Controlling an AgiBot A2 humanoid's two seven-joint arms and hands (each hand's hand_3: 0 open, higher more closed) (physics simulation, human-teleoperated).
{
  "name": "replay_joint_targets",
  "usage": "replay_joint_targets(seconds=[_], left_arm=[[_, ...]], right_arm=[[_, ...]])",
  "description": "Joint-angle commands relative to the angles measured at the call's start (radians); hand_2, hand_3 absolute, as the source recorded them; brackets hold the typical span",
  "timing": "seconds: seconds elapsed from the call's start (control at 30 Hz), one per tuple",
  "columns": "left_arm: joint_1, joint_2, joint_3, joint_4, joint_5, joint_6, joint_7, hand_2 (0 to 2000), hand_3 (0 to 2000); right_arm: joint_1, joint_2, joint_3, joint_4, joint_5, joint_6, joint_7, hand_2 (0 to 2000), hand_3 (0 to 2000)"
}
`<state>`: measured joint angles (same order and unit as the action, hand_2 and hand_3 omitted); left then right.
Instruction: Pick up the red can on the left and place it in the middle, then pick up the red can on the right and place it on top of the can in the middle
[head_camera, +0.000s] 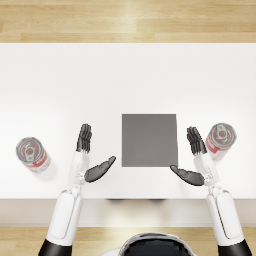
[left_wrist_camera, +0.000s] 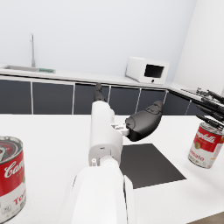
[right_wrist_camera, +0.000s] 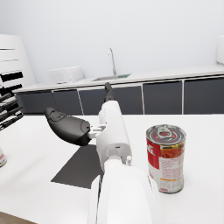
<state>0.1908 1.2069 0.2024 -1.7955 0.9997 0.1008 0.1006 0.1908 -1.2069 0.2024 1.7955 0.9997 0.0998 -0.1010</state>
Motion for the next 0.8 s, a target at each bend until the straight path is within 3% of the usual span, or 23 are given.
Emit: replay_joint_targets(seconds=[0.03,0.67,0.8], left_arm=[[0.0,0.0,0.0,0.0,0.0,0.0,0.0,0,0],[0.002,0.001,0.03,0.016,0.0,0.0,0.0,0,0],[-0.017,0.005,-0.065,-0.065,0.0,-0.074,-0.074,0,0]], right_arm=[[0.0,0.0,0.0,0.0,0.0,0.0,0.0,0,0],[0.002,-0.001,0.03,-0.016,0.0,0.0,0.0,0,0],[0.0,-0.013,-0.03,0.059,0.0,-0.073,0.074,0,0]])
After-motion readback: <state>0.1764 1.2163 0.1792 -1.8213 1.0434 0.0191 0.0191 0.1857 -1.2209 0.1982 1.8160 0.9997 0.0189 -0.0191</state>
